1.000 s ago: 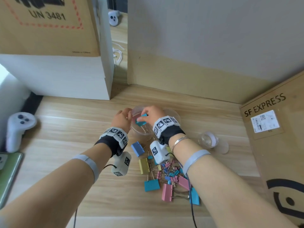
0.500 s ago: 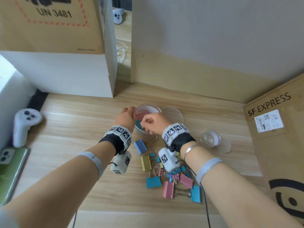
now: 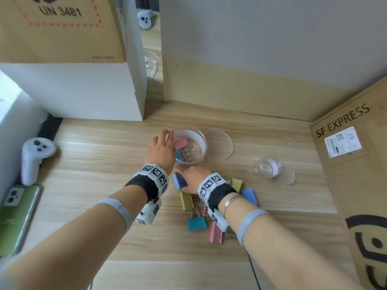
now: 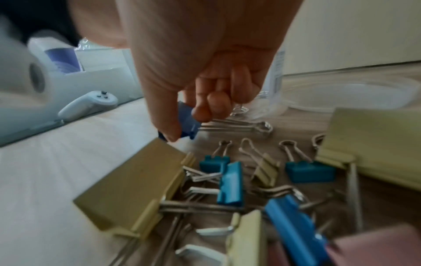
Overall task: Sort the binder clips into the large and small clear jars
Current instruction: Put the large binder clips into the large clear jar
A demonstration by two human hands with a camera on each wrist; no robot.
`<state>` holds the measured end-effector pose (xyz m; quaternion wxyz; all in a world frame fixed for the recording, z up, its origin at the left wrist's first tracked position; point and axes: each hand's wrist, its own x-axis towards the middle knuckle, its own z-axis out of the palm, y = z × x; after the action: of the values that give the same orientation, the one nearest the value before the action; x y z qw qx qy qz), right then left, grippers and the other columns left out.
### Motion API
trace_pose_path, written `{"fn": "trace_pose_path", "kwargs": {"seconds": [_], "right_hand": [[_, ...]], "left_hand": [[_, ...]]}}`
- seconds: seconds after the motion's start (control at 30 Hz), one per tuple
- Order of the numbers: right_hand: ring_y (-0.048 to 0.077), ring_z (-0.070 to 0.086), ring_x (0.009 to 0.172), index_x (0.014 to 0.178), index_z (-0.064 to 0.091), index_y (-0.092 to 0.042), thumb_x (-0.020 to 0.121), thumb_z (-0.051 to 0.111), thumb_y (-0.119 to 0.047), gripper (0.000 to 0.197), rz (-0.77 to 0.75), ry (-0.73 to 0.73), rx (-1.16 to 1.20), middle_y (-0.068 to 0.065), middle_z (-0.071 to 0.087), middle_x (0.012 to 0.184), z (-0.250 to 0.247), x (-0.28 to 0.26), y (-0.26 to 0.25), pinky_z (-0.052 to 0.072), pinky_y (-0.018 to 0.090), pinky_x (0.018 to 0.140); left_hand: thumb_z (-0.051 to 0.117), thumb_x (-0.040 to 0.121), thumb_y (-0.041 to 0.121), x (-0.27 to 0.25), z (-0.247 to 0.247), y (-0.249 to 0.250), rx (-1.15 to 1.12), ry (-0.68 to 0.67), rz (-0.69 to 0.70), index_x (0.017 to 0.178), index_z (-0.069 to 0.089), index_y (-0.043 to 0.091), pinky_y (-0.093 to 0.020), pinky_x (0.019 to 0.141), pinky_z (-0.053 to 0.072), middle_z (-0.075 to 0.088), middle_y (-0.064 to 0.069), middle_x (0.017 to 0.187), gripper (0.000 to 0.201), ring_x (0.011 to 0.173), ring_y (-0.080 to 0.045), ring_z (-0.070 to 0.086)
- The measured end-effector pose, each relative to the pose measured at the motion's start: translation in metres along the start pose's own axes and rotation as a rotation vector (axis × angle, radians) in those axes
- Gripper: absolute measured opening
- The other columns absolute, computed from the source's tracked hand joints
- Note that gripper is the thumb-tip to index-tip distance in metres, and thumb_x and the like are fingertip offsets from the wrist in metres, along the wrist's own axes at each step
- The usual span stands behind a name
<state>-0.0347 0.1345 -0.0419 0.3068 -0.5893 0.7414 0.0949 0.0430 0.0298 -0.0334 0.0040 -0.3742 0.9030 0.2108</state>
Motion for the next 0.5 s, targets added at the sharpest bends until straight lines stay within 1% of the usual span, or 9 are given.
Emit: {"fn": "trace_pose_path", "kwargs": {"seconds": [0.07,0.1,0.17,0.23,0.3,0.33,0.4,0.43,0.5], "right_hand": [[0.025,0.063,0.092,0.122,0.044,-0.019,0.082,0.062,-0.033,0.046,-0.009,-0.002,0.182,0.006,0.064,0.103,-0.002,-0.009,0.011,0.049,0.033,0.074],[0.020,0.063,0.089,0.126,0.043,-0.022,0.081,0.065,-0.030,0.051,-0.010,-0.010,0.278,0.004,0.064,0.101,-0.003,-0.014,0.019,0.049,0.031,0.075],[0.013,0.060,0.080,0.135,0.039,-0.028,0.079,0.068,-0.026,0.063,0.006,0.004,0.389,0.000,0.066,0.093,-0.008,-0.028,0.036,0.052,0.028,0.079],[0.007,0.057,0.073,0.137,0.038,-0.029,0.076,0.073,-0.028,0.070,0.060,0.050,0.491,-0.007,0.063,0.086,-0.014,-0.041,0.054,0.051,0.025,0.076],[0.006,0.057,0.074,0.138,0.039,-0.024,0.075,0.075,-0.024,0.072,0.122,0.139,0.657,-0.009,0.062,0.087,-0.021,-0.052,0.072,0.051,0.024,0.078],[0.008,0.058,0.076,0.137,0.040,-0.022,0.076,0.075,-0.021,0.070,0.151,0.202,0.733,-0.006,0.064,0.091,-0.025,-0.056,0.081,0.051,0.026,0.080],[0.011,0.058,0.076,0.134,0.042,-0.020,0.077,0.072,-0.019,0.064,0.201,0.328,0.840,-0.001,0.065,0.092,-0.030,-0.059,0.096,0.049,0.026,0.078],[0.012,0.058,0.073,0.134,0.042,-0.020,0.078,0.072,-0.018,0.063,0.222,0.381,0.876,-0.001,0.065,0.088,-0.031,-0.059,0.102,0.049,0.026,0.075],[0.016,0.058,0.070,0.132,0.043,-0.019,0.078,0.071,-0.016,0.060,0.263,0.462,0.940,-0.001,0.063,0.081,-0.029,-0.056,0.111,0.050,0.032,0.074]], "left_hand": [[0.034,0.096,0.021,-0.001,0.000,0.004,0.039,0.021,0.064,0.146,0.023,0.015,-0.041,0.090,0.046,0.031,-0.006,0.146,0.051,0.127,-0.032,0.033],[0.035,0.096,0.021,-0.002,-0.001,0.007,0.044,0.030,0.093,0.145,0.026,0.015,-0.041,0.092,0.045,0.034,-0.007,0.145,0.050,0.127,-0.033,0.033],[0.039,0.091,0.016,-0.003,-0.002,0.015,0.034,0.084,0.180,0.138,0.039,0.013,-0.043,0.091,0.046,0.045,-0.012,0.135,0.047,0.120,-0.036,0.041],[0.041,0.079,0.015,-0.006,-0.001,0.025,0.081,0.178,0.321,0.119,0.052,0.012,-0.039,0.078,0.052,0.061,-0.014,0.112,0.041,0.098,-0.035,0.057],[0.041,0.073,0.018,-0.010,0.005,0.035,0.139,0.215,0.479,0.100,0.054,0.013,-0.032,0.063,0.052,0.066,-0.009,0.091,0.031,0.076,-0.029,0.061],[0.042,0.073,0.018,-0.013,0.010,0.041,0.138,0.194,0.576,0.095,0.057,0.012,-0.031,0.057,0.053,0.067,-0.008,0.085,0.027,0.070,-0.027,0.061],[0.045,0.078,0.016,-0.021,0.020,0.056,0.131,0.058,0.731,0.097,0.060,0.008,-0.030,0.049,0.053,0.066,-0.009,0.084,0.025,0.067,-0.025,0.063],[0.045,0.083,0.014,-0.026,0.025,0.064,0.153,-0.075,0.736,0.104,0.059,0.006,-0.031,0.050,0.053,0.064,-0.010,0.090,0.026,0.073,-0.027,0.063],[0.040,0.093,0.016,-0.031,0.037,0.080,0.269,-0.324,0.646,0.121,0.049,0.007,-0.036,0.062,0.050,0.056,-0.010,0.109,0.031,0.093,-0.029,0.059]]}}
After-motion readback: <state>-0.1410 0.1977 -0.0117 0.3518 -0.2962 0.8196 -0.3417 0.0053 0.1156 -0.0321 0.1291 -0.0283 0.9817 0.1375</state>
